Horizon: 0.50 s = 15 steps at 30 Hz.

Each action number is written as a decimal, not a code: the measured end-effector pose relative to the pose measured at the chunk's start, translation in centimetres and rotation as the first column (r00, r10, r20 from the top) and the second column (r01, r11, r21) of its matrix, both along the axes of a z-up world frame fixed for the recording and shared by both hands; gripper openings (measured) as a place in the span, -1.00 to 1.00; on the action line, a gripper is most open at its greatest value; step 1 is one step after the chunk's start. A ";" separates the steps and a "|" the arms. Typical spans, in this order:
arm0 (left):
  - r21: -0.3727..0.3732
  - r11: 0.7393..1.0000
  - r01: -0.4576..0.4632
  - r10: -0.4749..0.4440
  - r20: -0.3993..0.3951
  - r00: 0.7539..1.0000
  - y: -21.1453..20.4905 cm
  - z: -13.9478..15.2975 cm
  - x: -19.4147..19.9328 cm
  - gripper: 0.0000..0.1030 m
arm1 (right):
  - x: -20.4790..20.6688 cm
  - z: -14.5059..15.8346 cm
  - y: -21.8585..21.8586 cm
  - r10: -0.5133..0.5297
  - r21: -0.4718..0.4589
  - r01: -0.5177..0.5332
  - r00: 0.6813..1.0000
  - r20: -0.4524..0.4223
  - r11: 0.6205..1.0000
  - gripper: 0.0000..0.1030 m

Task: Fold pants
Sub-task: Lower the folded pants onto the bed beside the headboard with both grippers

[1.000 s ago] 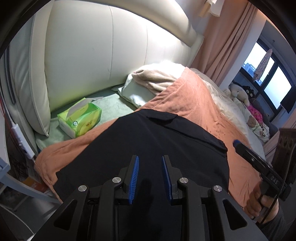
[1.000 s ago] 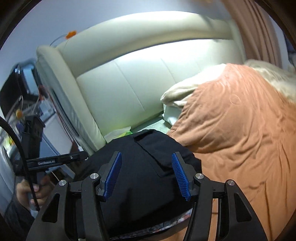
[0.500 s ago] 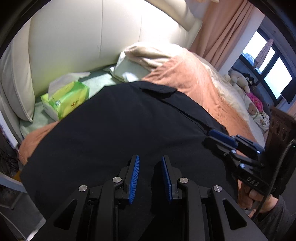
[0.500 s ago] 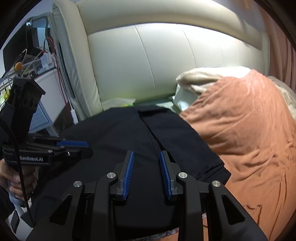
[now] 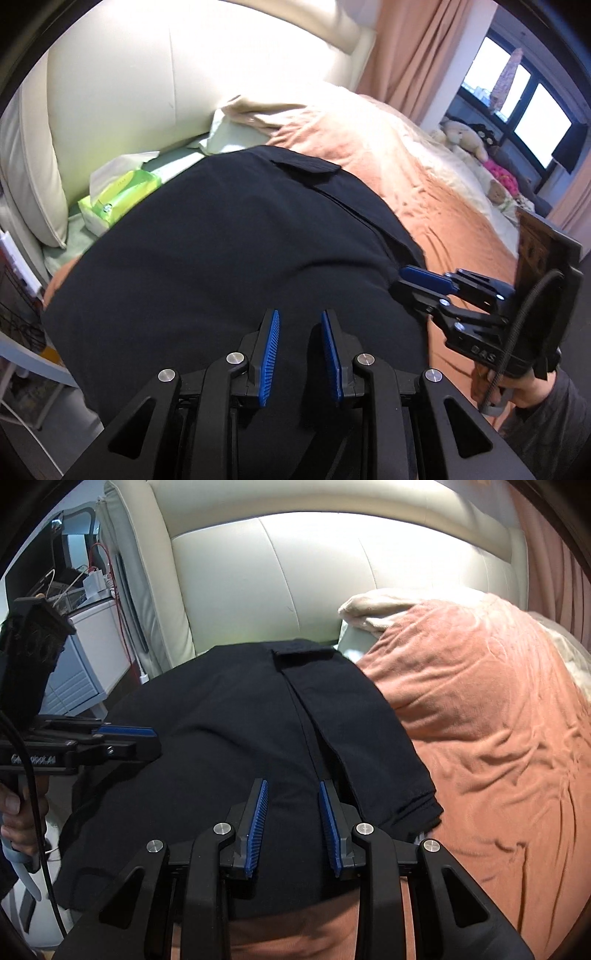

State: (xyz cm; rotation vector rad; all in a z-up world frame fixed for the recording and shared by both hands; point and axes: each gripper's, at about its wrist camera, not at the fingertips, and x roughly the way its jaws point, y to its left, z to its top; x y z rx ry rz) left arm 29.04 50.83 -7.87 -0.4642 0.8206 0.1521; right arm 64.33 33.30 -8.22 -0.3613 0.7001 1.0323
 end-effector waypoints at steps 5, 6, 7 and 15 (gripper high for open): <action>0.003 1.000 -0.018 0.017 0.011 1.000 -0.7 0.8 -1.3 -0.49 | -1.5 1.7 -1.4 -0.019 -0.015 0.020 1.000 0.015 1.000 -0.34; 0.003 1.000 -0.021 0.021 0.011 1.000 -0.7 1.0 -1.5 -0.49 | -1.7 2.1 -1.7 -0.024 -0.012 0.024 1.000 0.010 1.000 -0.16; 0.009 1.000 -0.021 0.021 0.015 1.000 -0.8 1.4 -1.9 -0.47 | -2.0 2.6 -2.1 -0.029 -0.008 0.029 1.000 0.009 1.000 -0.08; 0.077 0.997 -0.023 0.018 0.068 0.998 -3.7 4.6 -4.0 0.31 | -5.1 5.3 -5.3 -0.075 -0.026 0.077 0.996 0.053 0.997 0.24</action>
